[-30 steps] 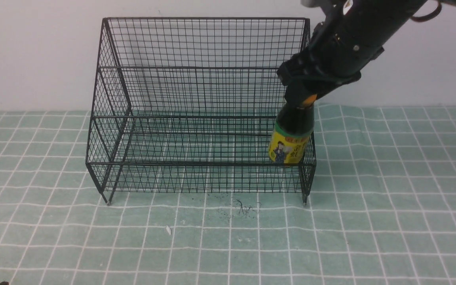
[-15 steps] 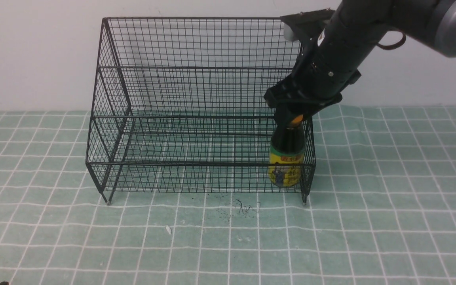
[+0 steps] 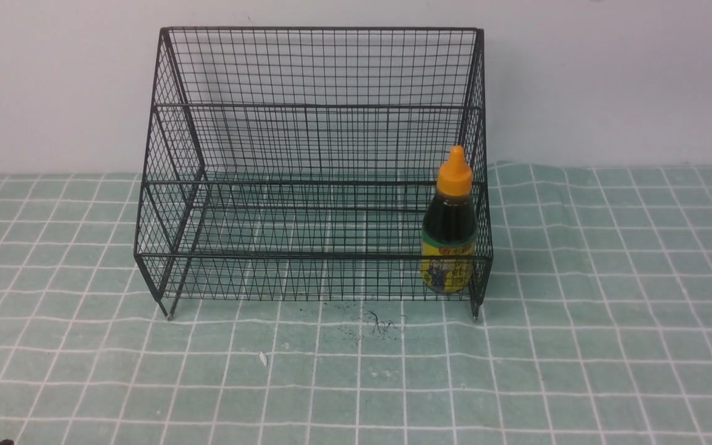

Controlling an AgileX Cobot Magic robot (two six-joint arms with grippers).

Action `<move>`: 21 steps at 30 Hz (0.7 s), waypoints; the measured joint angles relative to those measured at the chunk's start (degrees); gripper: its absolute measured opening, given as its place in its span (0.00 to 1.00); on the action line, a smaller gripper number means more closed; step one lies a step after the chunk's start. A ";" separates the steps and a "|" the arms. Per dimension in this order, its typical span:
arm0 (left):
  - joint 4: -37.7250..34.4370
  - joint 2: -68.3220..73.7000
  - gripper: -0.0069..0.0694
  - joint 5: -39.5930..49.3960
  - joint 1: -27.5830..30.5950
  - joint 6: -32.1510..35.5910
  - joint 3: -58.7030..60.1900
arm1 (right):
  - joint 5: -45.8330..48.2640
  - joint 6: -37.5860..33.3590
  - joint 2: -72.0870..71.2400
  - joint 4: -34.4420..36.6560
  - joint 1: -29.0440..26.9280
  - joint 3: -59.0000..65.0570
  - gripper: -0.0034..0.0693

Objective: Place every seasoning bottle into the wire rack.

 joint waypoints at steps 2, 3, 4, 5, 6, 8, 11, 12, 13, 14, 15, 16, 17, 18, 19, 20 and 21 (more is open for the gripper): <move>0.00 0.00 0.08 0.00 0.00 0.00 0.00 | 0.05 1.37 -6.93 -0.32 0.00 4.84 0.09; 0.00 0.00 0.08 0.00 0.00 0.00 0.00 | -0.12 2.20 -12.48 -0.37 0.00 9.23 0.06; 0.00 0.00 0.08 0.00 0.00 0.00 0.00 | -0.52 2.88 -15.41 -0.37 0.00 11.80 0.05; 0.00 0.00 0.08 0.00 0.00 0.00 0.00 | -3.41 3.70 -22.28 -0.39 0.00 18.58 0.04; 0.00 0.00 0.08 0.00 0.00 0.00 0.00 | -5.42 4.11 -25.35 -0.39 0.00 21.77 0.03; 0.00 0.00 0.08 0.00 0.00 0.00 0.00 | -14.64 4.58 -36.26 -0.51 0.00 33.88 0.03; 0.00 0.00 0.08 0.00 0.00 0.00 0.00 | -23.38 5.19 -45.95 -0.57 0.00 45.56 0.03; 0.00 0.00 0.08 0.00 0.00 0.00 0.00 | -27.94 6.40 -52.03 -0.57 0.00 53.17 0.03; 0.00 0.00 0.08 0.00 0.00 0.00 0.00 | -30.84 7.54 -55.41 -0.57 0.00 57.42 0.03; 0.00 0.00 0.08 0.00 0.00 0.00 0.00 | -32.91 8.48 -57.28 -0.57 0.00 59.76 0.03; 0.00 0.00 0.08 0.00 0.00 0.00 0.00 | -35.74 9.52 -60.59 -0.57 0.00 63.99 0.03; 0.00 0.00 0.08 0.00 0.00 0.00 0.00 | -37.82 10.46 -63.02 -0.57 0.00 67.08 0.03; 0.00 0.00 0.08 0.00 0.00 0.00 0.00 | -38.18 10.72 -63.47 -0.57 0.00 67.66 0.03; 0.00 0.00 0.08 0.00 0.00 0.00 0.00 | -40.58 11.39 -66.79 -0.57 0.00 71.26 0.03; 0.00 0.00 0.08 0.00 0.00 0.00 0.00 | -41.51 11.54 -67.56 -0.57 0.00 72.60 0.03; 0.00 0.00 0.08 0.00 0.00 0.00 0.00 | -43.45 11.80 -70.09 -0.57 0.00 75.23 0.03; 0.00 0.00 0.08 0.00 0.00 0.00 0.00 | -44.46 11.87 -71.79 -0.34 0.00 76.73 0.03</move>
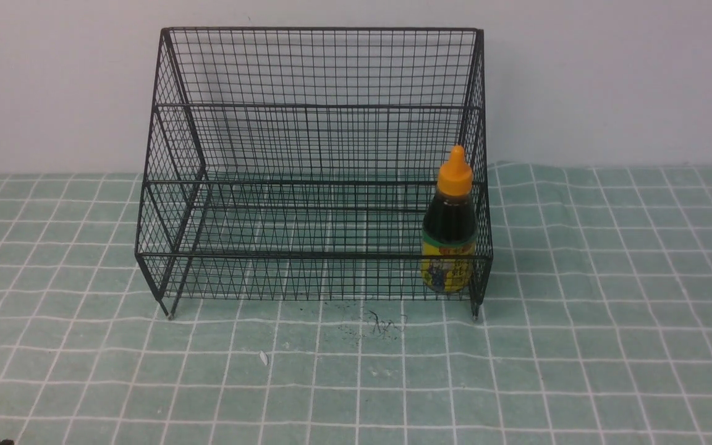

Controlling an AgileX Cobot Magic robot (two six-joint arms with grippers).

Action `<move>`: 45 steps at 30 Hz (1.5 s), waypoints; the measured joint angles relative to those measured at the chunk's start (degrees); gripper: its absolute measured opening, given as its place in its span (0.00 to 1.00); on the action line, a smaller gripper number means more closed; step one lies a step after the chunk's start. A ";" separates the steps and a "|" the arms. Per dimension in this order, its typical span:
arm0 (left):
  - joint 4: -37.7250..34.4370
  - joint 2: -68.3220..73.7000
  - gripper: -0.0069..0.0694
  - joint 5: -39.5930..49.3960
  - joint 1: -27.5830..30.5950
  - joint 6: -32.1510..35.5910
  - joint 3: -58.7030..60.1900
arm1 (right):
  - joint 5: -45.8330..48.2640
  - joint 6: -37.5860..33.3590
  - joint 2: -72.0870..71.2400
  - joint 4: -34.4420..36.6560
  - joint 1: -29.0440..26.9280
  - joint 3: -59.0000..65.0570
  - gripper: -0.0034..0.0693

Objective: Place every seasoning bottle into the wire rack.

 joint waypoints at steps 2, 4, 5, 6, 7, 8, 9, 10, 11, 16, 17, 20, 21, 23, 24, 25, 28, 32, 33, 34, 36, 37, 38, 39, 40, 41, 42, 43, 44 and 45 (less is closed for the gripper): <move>0.00 0.00 0.08 0.00 0.00 0.00 0.00 | -1.03 0.13 -3.13 1.01 0.00 2.36 0.03; 0.00 0.00 0.08 0.00 0.00 0.00 0.00 | -1.39 0.13 -4.16 1.25 0.00 3.89 0.03; 0.00 0.00 0.08 0.00 0.00 0.00 0.00 | -1.39 0.06 -4.23 1.18 0.00 4.95 0.03; 0.00 0.00 0.08 0.00 0.00 0.00 0.00 | -1.39 0.06 -4.23 1.12 0.00 5.06 0.03; 0.00 0.00 0.08 0.00 0.00 0.00 0.00 | -1.39 0.00 -4.23 0.74 0.00 5.53 0.03; 0.00 0.00 0.08 0.00 0.00 0.00 0.00 | -1.39 -0.09 -4.23 0.48 0.00 5.81 0.03; 0.00 0.00 0.08 0.00 0.00 0.00 0.00 | -1.33 -0.41 -4.23 -0.55 0.00 6.05 0.03; 0.00 0.00 0.08 0.00 0.00 0.00 0.00 | -1.09 -0.76 -4.23 -1.52 0.00 6.11 0.03; 0.00 0.00 0.08 0.00 0.00 0.00 0.00 | -0.92 -0.87 -4.23 -1.69 0.00 6.11 0.03; 0.00 0.00 0.08 0.00 0.00 0.00 0.00 | 0.99 -3.50 -4.23 -5.46 -1.67 6.89 0.03; 0.00 0.00 0.08 0.00 0.00 0.00 0.00 | 1.09 -3.57 -4.23 -5.57 -2.74 7.15 0.03; 0.00 0.00 0.08 0.00 0.00 0.00 0.00 | 1.22 -4.22 -4.23 -5.62 -10.46 11.17 0.03; 0.00 0.00 0.08 0.00 0.00 0.00 0.00 | 1.22 -4.76 -4.23 -5.91 -12.94 12.92 0.03; 0.00 0.00 0.08 0.00 0.00 0.00 0.00 | 1.16 -5.45 -4.23 -6.38 -16.01 15.69 0.03; 0.00 0.00 0.08 0.00 0.00 0.00 0.00 | 0.71 -5.88 -4.23 -6.70 -18.49 18.75 0.03; 0.00 0.00 0.08 0.00 0.00 0.00 0.00 | 0.15 -6.02 -4.23 -6.81 -20.26 21.39 0.03; 0.00 0.00 0.08 0.00 0.00 0.00 0.00 | -0.96 -6.17 -4.23 -6.92 -23.40 26.69 0.03; 0.00 0.00 0.08 0.02 0.00 0.00 0.00 | -4.53 -6.17 -4.23 -7.49 -24.79 27.29 0.03; 0.00 0.00 0.08 0.02 0.00 0.00 0.00 | -4.93 -6.17 -4.23 -7.54 -24.79 27.35 0.03; 0.00 0.00 0.08 0.02 0.00 0.00 0.00 | -4.94 -6.17 -4.23 -7.54 -24.79 27.35 0.03; 0.00 0.00 0.08 0.02 0.00 0.00 0.00 | -5.20 -6.17 -4.23 -7.54 -24.79 27.41 0.03; 0.00 0.00 0.08 0.02 0.00 0.00 0.00 | -5.29 -6.17 -4.23 -7.54 -24.79 27.41 0.03; 0.00 0.00 0.08 0.02 0.00 0.00 0.00 | -5.34 -6.17 -4.23 -7.54 -24.79 27.45 0.03; 0.00 0.00 0.08 0.02 0.00 0.00 0.00 | -5.34 -6.17 -4.23 -7.54 -24.79 27.45 0.03; 0.00 0.00 0.08 0.02 0.00 0.00 0.00 | -5.34 -6.17 -4.23 -7.54 -24.79 27.45 0.03; 0.00 0.00 0.08 0.02 0.00 0.00 0.00 | -5.36 -6.17 -4.23 -7.54 -24.79 27.45 0.03; 0.00 0.00 0.08 0.02 0.00 0.00 0.00 | -5.36 -6.17 -4.23 -7.54 -24.79 27.45 0.03; 0.00 0.00 0.08 0.02 0.00 0.00 0.00 | -5.36 -6.17 -4.23 -7.54 -24.79 27.45 0.03; 0.00 0.00 0.08 0.02 0.00 0.00 0.00 | -5.36 -6.17 -4.23 -7.54 -24.79 27.45 0.03; 0.00 0.00 0.08 0.02 0.00 0.00 0.00 | -5.36 -6.17 -4.23 -7.54 -24.79 27.45 0.03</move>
